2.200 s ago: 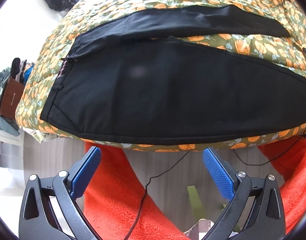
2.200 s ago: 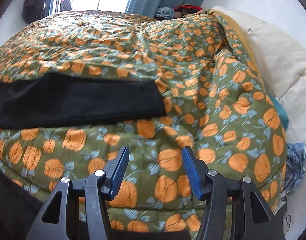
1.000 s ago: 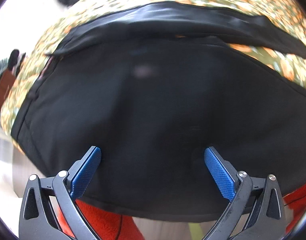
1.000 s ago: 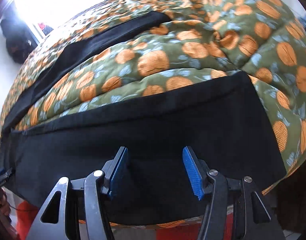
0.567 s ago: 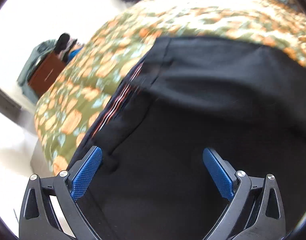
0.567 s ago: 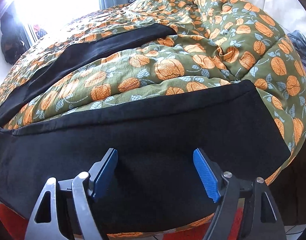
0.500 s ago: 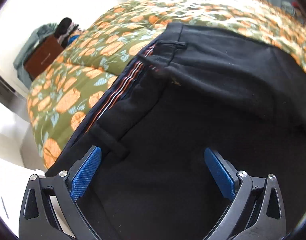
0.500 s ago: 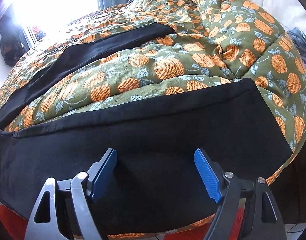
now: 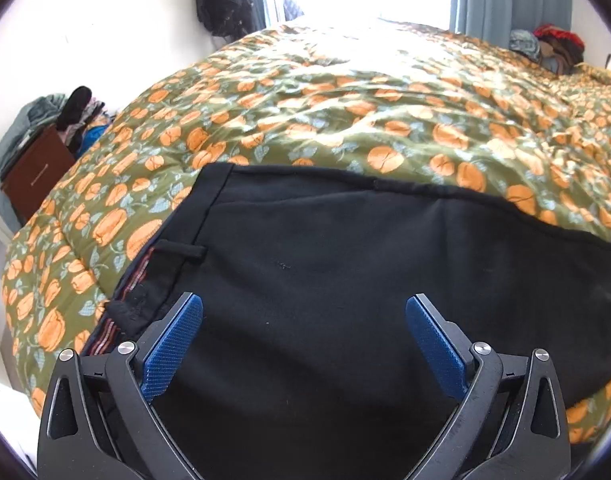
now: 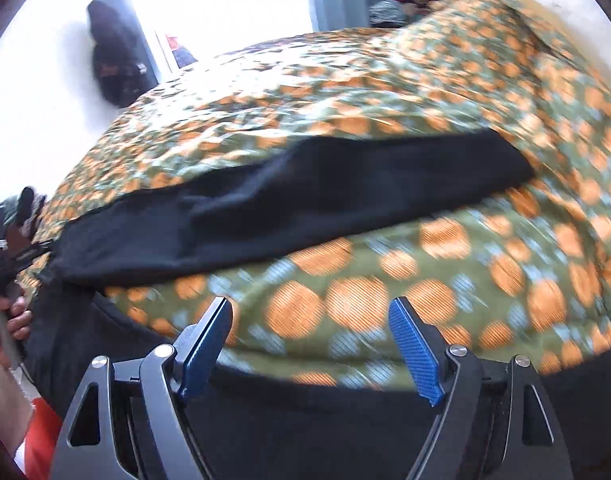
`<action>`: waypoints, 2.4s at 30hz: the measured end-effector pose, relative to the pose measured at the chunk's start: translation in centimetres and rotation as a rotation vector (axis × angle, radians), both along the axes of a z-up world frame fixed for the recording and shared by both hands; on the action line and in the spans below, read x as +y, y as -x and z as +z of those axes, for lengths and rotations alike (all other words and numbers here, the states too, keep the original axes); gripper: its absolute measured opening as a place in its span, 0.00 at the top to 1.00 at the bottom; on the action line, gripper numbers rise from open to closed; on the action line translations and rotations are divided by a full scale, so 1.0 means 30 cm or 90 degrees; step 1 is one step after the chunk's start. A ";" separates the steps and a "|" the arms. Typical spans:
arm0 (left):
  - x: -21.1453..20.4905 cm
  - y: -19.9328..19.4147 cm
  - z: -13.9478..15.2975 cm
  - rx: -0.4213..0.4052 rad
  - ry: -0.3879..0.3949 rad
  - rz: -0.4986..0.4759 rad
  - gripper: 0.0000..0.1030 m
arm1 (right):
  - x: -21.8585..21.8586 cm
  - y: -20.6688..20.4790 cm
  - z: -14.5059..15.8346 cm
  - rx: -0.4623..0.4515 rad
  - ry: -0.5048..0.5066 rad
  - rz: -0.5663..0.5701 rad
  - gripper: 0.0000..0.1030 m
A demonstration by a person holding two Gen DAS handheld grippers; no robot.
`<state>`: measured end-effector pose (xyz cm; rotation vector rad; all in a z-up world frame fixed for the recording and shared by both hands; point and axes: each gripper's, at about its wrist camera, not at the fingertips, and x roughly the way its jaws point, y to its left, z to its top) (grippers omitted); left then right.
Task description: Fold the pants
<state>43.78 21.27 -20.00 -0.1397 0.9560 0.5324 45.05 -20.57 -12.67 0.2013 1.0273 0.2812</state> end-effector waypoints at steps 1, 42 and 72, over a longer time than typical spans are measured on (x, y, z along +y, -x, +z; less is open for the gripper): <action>0.024 0.004 -0.065 0.015 0.009 0.013 0.00 | 0.067 -0.067 -0.014 -0.006 -0.041 0.029 0.22; 0.012 0.050 -0.154 -0.061 -0.026 0.008 0.01 | -0.799 -0.303 -0.147 -0.046 -0.115 -0.203 0.93; 0.005 0.028 -0.131 -0.022 -0.037 0.010 0.00 | 0.091 0.564 -0.244 0.021 0.112 0.074 0.18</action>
